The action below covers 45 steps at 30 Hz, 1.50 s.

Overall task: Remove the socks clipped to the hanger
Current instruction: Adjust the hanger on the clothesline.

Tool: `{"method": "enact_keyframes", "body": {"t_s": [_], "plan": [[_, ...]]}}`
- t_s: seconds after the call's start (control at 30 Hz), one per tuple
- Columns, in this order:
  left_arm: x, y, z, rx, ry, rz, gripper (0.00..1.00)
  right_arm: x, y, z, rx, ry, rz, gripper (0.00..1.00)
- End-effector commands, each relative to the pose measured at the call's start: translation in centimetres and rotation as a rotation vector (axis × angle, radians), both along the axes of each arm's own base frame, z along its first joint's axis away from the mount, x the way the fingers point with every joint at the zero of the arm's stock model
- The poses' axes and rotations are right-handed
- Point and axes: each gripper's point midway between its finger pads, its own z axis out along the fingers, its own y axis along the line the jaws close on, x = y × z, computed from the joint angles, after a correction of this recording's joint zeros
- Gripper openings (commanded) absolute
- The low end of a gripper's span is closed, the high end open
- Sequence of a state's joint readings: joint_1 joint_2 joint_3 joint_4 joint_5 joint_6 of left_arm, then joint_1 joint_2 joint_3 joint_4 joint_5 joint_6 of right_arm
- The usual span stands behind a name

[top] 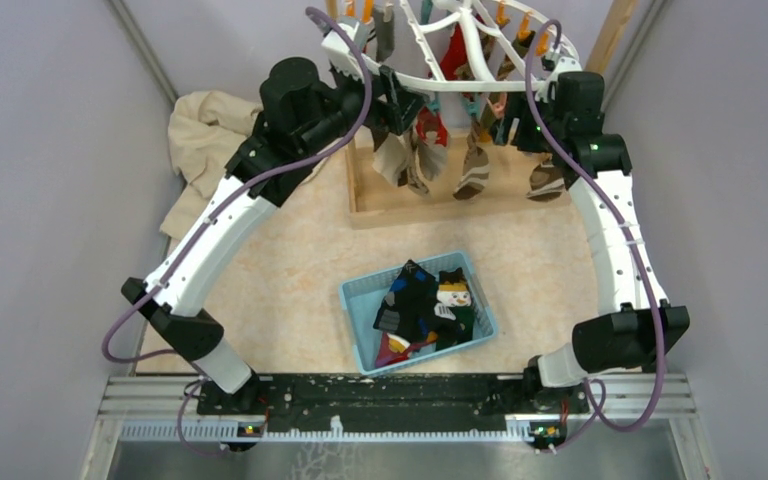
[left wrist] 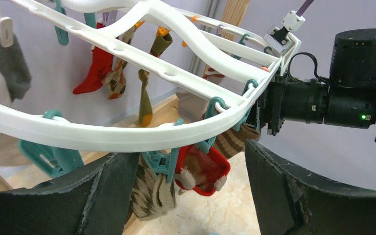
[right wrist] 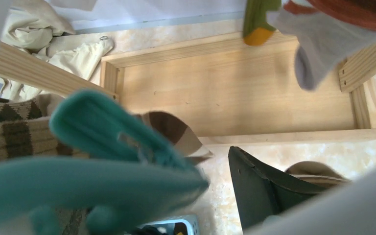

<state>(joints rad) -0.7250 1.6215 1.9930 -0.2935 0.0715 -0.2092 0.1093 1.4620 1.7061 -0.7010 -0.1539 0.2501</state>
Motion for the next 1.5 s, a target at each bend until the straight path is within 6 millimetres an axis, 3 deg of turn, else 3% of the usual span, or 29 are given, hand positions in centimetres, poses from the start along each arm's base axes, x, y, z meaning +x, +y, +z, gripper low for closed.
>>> {"method": "enact_keyframes", "body": {"t_s": [0.0, 0.27, 0.6, 0.73, 1.03, 1.23, 1.47], "plan": [[0.4, -1.1, 1.0, -0.015, -0.013, -0.022, 0.84, 1.0, 0.0, 1.6, -0.010, -0.063, -0.006, 0.34], [2.6, -2.5, 0.2, 0.024, -0.014, 0.000, 0.85, 0.2, -0.5, 0.5, -0.095, -0.024, -0.005, 0.59], [3.6, -3.4, -0.1, 0.029, -0.009, -0.004, 0.85, -0.3, -1.9, -0.2, -0.284, 0.007, -0.068, 0.75], [3.5, -3.1, 0.1, 0.030, -0.014, 0.002, 0.85, -0.8, 0.8, 0.1, -0.215, -0.002, 0.072, 0.81], [3.5, -2.9, 0.3, 0.034, -0.023, 0.007, 0.85, -3.0, 6.3, -0.3, -0.154, 0.032, 0.356, 0.85], [3.5, -2.8, 0.2, 0.040, -0.022, 0.008, 0.85, -5.3, 9.9, 1.0, -0.032, 0.008, 0.570, 0.85], [3.5, -2.6, -0.1, 0.044, -0.020, 0.009, 0.85, -7.0, 12.5, 3.8, 0.107, -0.059, 0.707, 0.86]]}}
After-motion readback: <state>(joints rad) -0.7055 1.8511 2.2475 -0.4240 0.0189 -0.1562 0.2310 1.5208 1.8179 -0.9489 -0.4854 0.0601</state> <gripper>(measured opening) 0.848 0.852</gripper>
